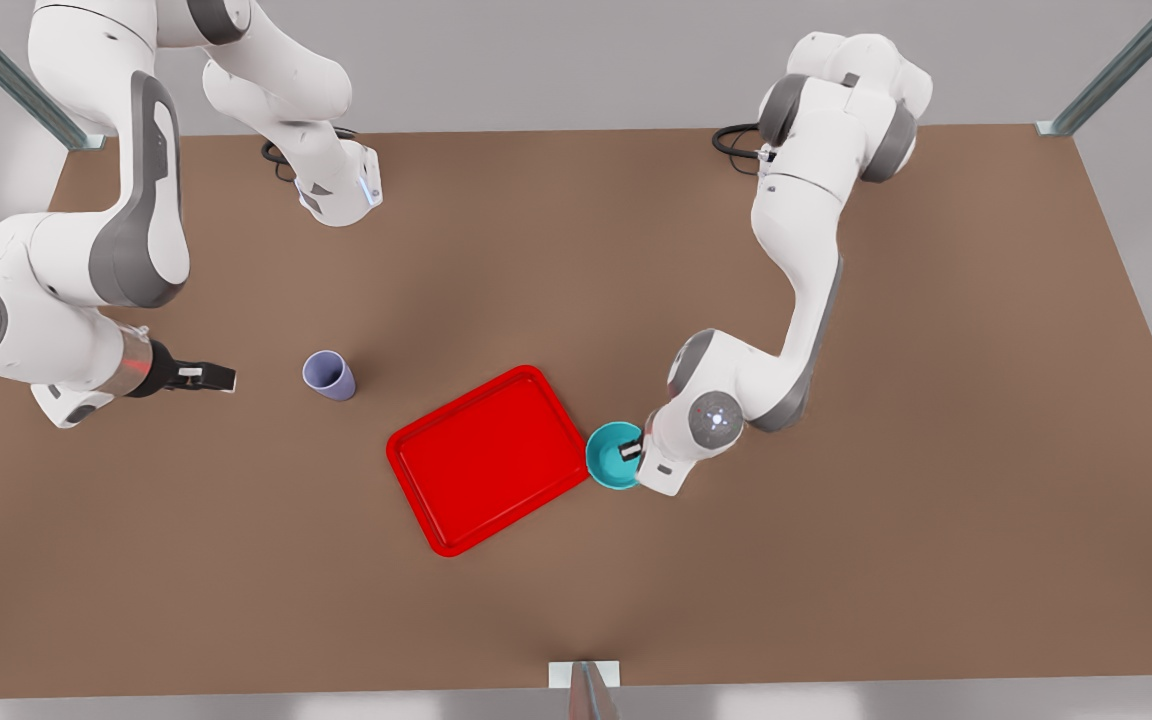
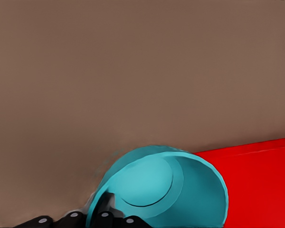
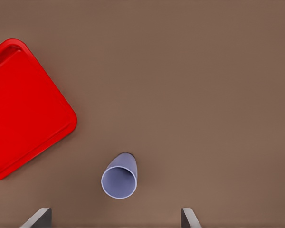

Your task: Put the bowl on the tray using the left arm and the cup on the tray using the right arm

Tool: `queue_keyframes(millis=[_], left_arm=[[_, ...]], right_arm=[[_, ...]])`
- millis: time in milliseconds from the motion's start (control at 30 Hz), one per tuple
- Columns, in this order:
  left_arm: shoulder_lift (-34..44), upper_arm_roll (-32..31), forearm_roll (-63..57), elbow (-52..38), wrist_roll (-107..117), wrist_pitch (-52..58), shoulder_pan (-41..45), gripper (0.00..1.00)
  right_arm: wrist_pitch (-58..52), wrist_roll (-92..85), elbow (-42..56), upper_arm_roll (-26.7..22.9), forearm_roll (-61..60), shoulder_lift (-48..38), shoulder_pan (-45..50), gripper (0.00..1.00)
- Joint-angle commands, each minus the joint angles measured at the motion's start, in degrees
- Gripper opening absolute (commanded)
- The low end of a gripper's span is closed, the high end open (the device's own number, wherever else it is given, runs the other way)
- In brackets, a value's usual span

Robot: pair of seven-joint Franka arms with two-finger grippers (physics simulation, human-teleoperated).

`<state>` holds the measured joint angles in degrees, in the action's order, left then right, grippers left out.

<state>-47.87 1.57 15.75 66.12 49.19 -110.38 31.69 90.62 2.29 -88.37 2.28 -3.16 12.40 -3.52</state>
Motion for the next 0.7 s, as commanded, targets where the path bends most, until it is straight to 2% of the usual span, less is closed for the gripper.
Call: queue_keyframes(millis=[0, 233, 433, 467, 500, 567, 600, 633, 667], left_arm=[[-0.03, 0.01, 8.33, -0.11, 1.34, -0.36, 0.39, 0.21], [-5.04, -0.16, 19.58, -3.01, 7.5, -8.09, 7.07, 0.21], [-8.11, -0.69, 20.55, -3.01, 6.27, -12.14, 7.6, 0.21], [-8.29, -0.69, 20.55, -3.01, 4.6, -13.02, 7.6, 0.59], [-8.47, -0.69, 20.46, -2.93, 4.33, -13.19, 7.6, 0.75], [-8.91, -0.69, 20.46, -2.92, 2.75, -14.6, 7.6, 0.8], [-9.08, -0.69, 20.46, -2.92, 0.99, -14.6, 7.6, 0.86], [-9.26, -0.69, 20.37, -2.92, 0.29, -14.6, 7.6, 0.97], [-9.0, -0.34, 19.93, -2.92, -0.06, -14.42, 7.51, 0.99]], right_arm=[[-0.01, 0.0, -0.05, 0.0, 0.0, 0.08, 0.01, 1.0], [-0.1, 0.0, -0.05, 0.0, 0.0, 0.26, 0.01, 1.0], [0.08, 0.0, 0.04, 0.0, -0.35, 0.44, -0.08, 1.0], [0.08, 0.0, 0.04, 0.0, -0.35, 0.35, 0.01, 1.0], [0.08, 0.0, 0.13, 0.0, -0.35, 0.43, -0.08, 1.0], [0.08, 0.0, 0.04, 0.0, -0.35, 0.43, -0.08, 1.0], [0.08, 0.0, 0.04, 0.0, -0.35, 0.43, -0.08, 1.0], [0.08, 0.0, 0.04, 0.0, -0.44, 0.44, -0.08, 1.0], [-0.01, 0.0, 0.04, 0.0, -0.44, 0.35, 0.01, 1.0]])
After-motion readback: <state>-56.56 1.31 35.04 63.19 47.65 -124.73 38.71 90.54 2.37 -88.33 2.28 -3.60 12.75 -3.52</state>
